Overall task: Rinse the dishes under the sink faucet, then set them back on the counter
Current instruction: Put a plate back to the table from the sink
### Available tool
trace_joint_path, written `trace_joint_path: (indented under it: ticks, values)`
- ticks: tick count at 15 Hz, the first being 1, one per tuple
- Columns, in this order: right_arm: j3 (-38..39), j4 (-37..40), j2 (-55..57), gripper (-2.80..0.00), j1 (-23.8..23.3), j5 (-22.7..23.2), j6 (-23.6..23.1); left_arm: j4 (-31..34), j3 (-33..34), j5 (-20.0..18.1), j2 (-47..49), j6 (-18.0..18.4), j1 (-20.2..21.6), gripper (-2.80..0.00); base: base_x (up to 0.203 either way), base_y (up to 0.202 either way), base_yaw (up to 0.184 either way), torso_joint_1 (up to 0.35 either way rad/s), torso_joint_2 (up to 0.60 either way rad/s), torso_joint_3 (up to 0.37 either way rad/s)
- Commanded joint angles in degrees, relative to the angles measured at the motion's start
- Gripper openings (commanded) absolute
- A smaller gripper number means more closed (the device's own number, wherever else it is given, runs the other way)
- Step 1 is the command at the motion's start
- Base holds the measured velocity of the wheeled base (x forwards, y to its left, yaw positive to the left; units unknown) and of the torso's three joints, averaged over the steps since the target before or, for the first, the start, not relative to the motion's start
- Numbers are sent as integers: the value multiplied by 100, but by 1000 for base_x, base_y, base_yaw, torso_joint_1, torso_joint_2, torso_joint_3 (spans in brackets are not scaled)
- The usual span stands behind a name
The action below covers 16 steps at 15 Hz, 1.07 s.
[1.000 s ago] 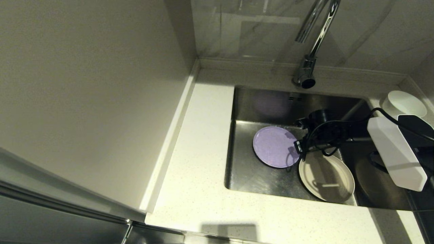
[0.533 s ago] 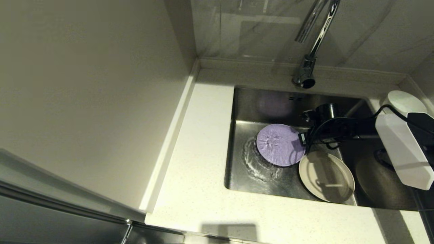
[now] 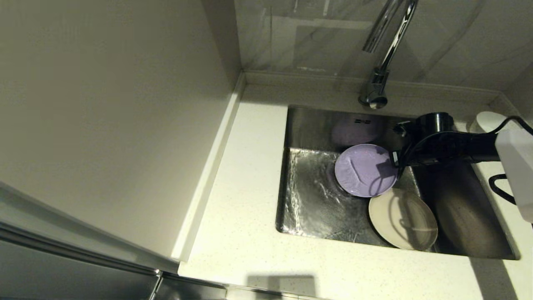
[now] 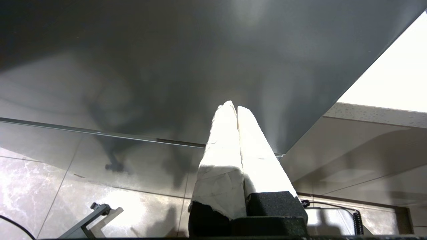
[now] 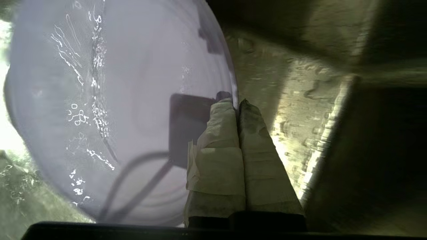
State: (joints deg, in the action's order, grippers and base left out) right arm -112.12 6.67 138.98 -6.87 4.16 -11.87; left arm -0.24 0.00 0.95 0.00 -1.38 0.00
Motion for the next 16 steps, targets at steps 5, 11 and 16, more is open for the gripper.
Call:
trace_joint_path:
  ticks: [5, 11, 16]
  values:
    - [306, -1, -513, -280, -556, 52, 16, -2, 0, 2, -9, -3, 0, -280, 0, 0, 0, 0, 0, 0]
    - [562, -209, -922, -280, -864, 102, 27, -2, 0, 2, -9, -3, 0, -280, 0, 0, 0, 0, 0, 0]
    - [1275, -822, -1602, -280, -1034, 107, -22, -2, 0, 2, -9, -3, 0, -280, 0, 0, 0, 0, 0, 0]
